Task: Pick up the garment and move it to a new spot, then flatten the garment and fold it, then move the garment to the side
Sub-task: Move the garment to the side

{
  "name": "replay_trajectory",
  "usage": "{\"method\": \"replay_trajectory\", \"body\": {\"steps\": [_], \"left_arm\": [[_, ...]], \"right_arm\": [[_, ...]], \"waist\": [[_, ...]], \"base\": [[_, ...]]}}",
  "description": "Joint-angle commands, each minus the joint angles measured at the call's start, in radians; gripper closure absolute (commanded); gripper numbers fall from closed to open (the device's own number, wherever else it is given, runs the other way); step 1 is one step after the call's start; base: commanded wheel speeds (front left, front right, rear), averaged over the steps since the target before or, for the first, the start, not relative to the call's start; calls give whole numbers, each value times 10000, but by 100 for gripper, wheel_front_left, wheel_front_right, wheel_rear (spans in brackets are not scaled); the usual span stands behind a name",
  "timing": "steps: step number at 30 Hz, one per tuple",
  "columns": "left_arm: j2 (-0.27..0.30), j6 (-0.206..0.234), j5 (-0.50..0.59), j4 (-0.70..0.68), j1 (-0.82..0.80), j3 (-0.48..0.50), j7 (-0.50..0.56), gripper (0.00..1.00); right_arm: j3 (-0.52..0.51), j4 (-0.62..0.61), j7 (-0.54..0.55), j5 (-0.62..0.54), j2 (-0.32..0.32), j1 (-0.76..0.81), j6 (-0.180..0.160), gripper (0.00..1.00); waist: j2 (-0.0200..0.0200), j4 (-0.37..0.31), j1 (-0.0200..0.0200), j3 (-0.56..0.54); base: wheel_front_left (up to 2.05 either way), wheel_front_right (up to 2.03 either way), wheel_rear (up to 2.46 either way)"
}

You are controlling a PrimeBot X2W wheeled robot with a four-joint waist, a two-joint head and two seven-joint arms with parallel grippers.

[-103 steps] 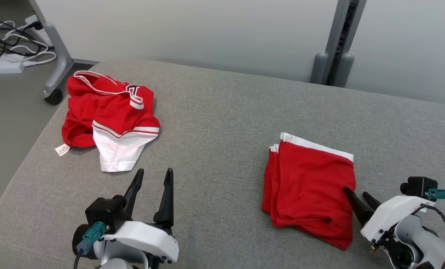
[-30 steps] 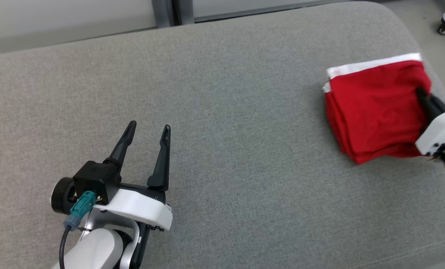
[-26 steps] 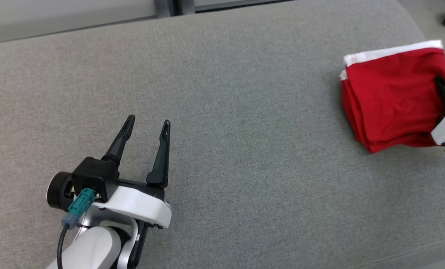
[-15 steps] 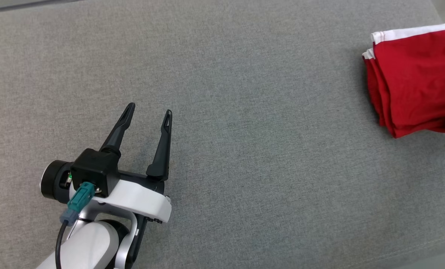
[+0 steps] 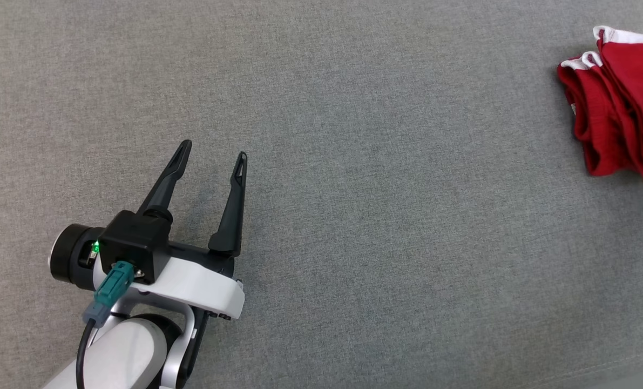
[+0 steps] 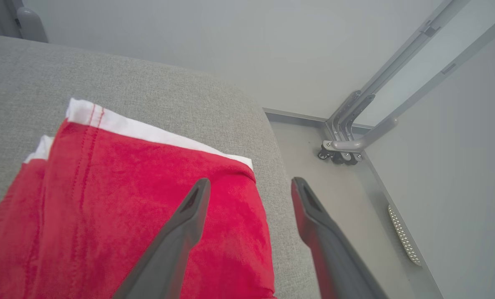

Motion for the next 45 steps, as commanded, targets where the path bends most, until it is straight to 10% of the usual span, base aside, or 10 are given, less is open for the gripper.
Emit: {"method": "replay_trajectory", "body": {"steps": [1,24,45], "left_arm": [[61,67,94,-44,-177,47,-2,0],[-702,-682,-1075,2075,265,585,-1530,0],[-1014,-1613,-1778,3896,2408,2482,-2554,0]], "right_arm": [[-279,-53,-50,-274,8,178,-2,0],[-4417,-4127,-52,-2794,973,2836,-2,0],[-7752,-9233,1107,-5365,4637,7889,-2,0]], "waist": [[-1,9,0,7],[-1,559,0,-1972],[-1,1805,0,-4199]], "base": [[0,0,0],[0,0,0],[0,0,0]]}}
